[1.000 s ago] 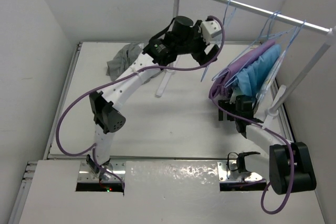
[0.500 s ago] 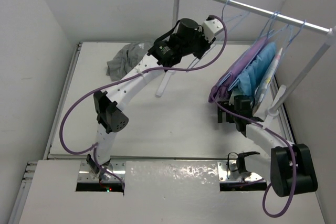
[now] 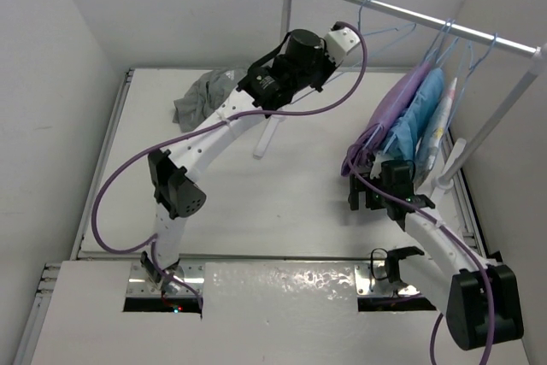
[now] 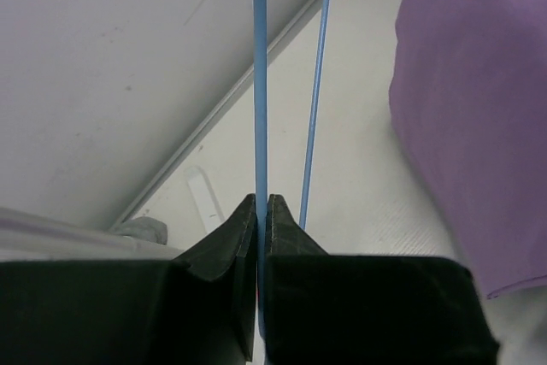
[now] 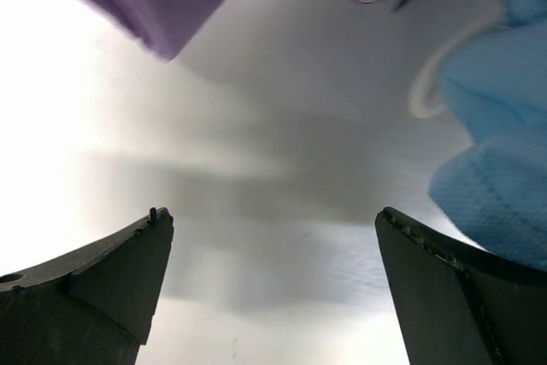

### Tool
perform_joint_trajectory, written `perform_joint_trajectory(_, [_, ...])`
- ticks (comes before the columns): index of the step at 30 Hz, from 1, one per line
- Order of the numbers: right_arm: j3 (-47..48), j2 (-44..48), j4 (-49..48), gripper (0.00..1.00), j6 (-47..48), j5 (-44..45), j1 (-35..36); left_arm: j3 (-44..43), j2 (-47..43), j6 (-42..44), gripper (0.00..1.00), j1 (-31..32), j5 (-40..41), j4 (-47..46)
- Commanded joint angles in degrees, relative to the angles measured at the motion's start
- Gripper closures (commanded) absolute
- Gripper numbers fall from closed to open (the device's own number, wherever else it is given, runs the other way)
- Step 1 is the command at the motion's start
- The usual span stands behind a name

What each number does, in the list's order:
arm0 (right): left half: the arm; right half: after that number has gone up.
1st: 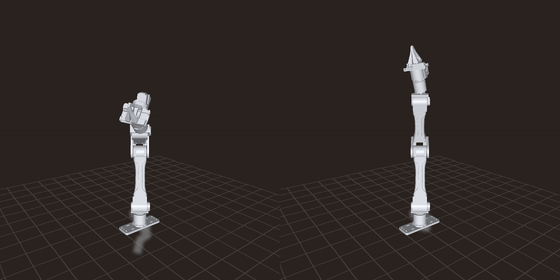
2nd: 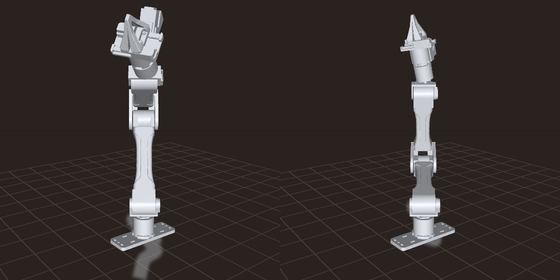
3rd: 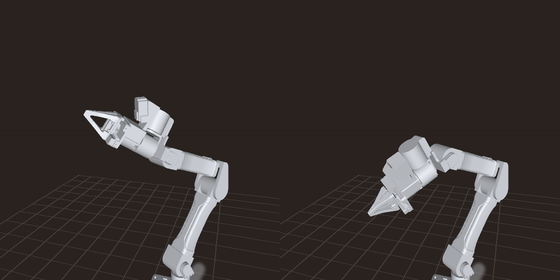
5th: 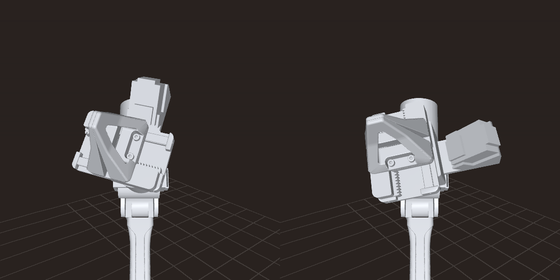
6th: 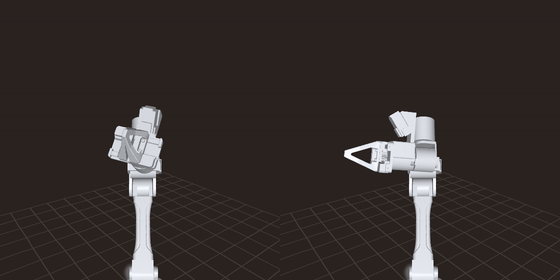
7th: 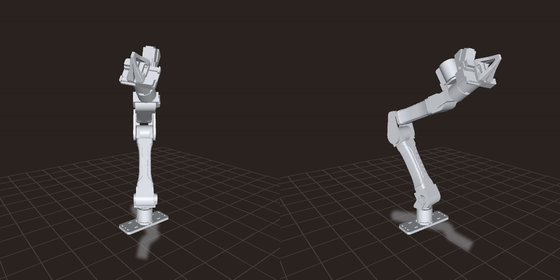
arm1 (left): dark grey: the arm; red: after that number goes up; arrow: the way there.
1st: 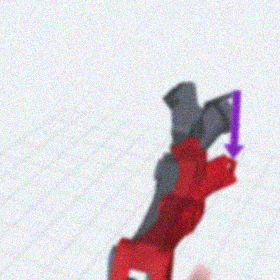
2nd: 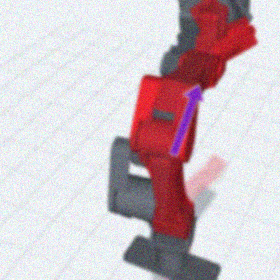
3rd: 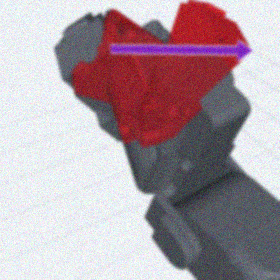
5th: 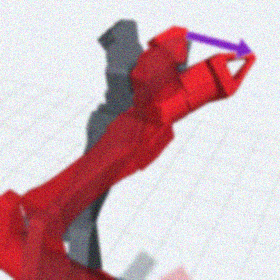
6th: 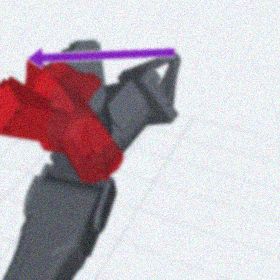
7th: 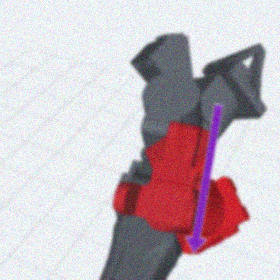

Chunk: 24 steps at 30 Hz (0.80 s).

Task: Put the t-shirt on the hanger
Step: Pick up the hanger from the clothesline.

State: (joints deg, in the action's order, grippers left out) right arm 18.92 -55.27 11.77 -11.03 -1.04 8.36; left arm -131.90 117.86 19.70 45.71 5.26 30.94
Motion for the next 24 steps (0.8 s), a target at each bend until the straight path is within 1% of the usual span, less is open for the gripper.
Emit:
perform_joint_trajectory(1, [2.79,2.53,3.43,0.01,-1.1,-3.62,1.22,-3.45,-6.5,2.17,1.0,0.25,2.91,-3.78])
perform_joint_trajectory(6, [3.32,3.93,3.7,0.01,-0.4,-6.86,2.71,-3.46,-9.84,3.5,1.0,0.25,3.79,-3.52])
perform_joint_trajectory(7, [3.32,4.2,3.52,0.01,-0.31,-8.26,3.15,-2.59,-10.28,3.59,1.0,0.25,4.41,-3.34])
perform_joint_trajectory(13, [4.46,3.41,4.22,0.01,0.74,-10.47,7.54,2.16,-14.06,3.85,1.0,-0.36,4.59,-1.85])
perform_joint_trajectory(18, [6.04,2.53,8.78,0.01,0.57,-9.68,10.88,10.59,-19.59,3.24,1.0,-2.12,4.06,0.78])
perform_joint_trajectory(20, [6.66,2.97,10.02,0.01,0.57,-9.95,12.81,11.92,-21.52,2.45,1.0,-3.08,3.1,2.01])
perform_joint_trajectory(24, [7.97,4.02,12.92,0.01,0.65,-10.82,16.24,17.54,-25.83,1.83,1.0,-4.58,1.87,4.04])
